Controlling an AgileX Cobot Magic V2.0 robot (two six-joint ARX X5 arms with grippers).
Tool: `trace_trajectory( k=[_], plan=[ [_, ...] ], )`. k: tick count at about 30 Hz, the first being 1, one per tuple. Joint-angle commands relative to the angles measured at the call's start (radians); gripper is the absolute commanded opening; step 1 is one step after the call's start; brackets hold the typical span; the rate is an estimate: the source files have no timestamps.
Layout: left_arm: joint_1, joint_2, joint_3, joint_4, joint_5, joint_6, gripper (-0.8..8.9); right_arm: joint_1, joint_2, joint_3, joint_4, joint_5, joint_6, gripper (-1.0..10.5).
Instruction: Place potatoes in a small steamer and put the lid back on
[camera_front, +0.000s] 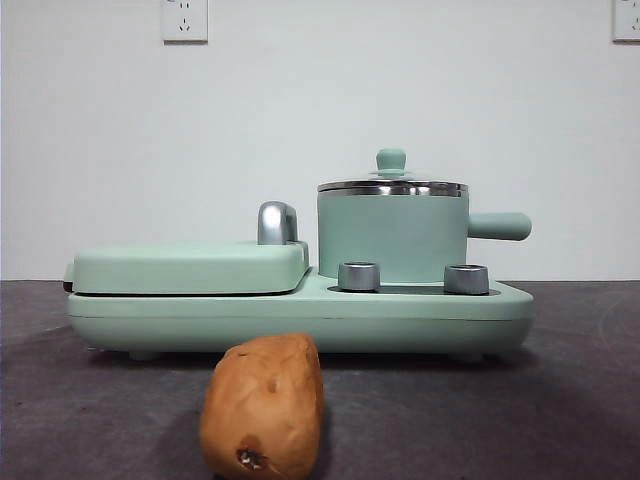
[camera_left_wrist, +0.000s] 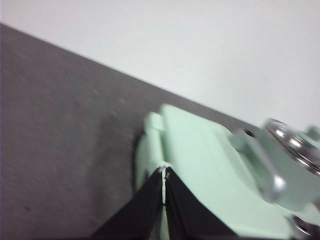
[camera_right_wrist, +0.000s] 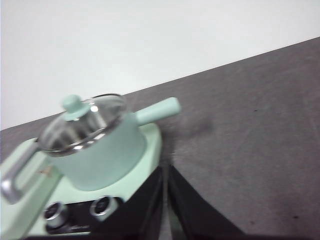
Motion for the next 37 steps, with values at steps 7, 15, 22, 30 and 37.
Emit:
trace_trajectory(
  k=[7,15,22,30,37],
  plan=[
    [-0.015,0.256,0.315,-0.164,0.188,-0.006,0.07,0.001,0.228,0.272,-0.137,-0.224,-0.024,0.1],
    [-0.095,0.494,0.548,-0.24,0.307,0.059,0.17,0.01,0.425,0.467,-0.209,-0.438,-0.116,0.1],
    [-0.208,0.658,0.725,-0.294,0.361,0.16,0.27,0.068,0.53,0.569,-0.232,-0.513,-0.157,0.1],
    [-0.319,0.769,0.801,-0.31,0.386,0.2,0.34,0.125,0.547,0.579,-0.236,-0.512,-0.174,0.2],
    [-0.374,0.822,0.804,-0.308,0.386,0.197,3.24,0.127,0.547,0.579,-0.236,-0.509,-0.172,4.5]
  ],
)
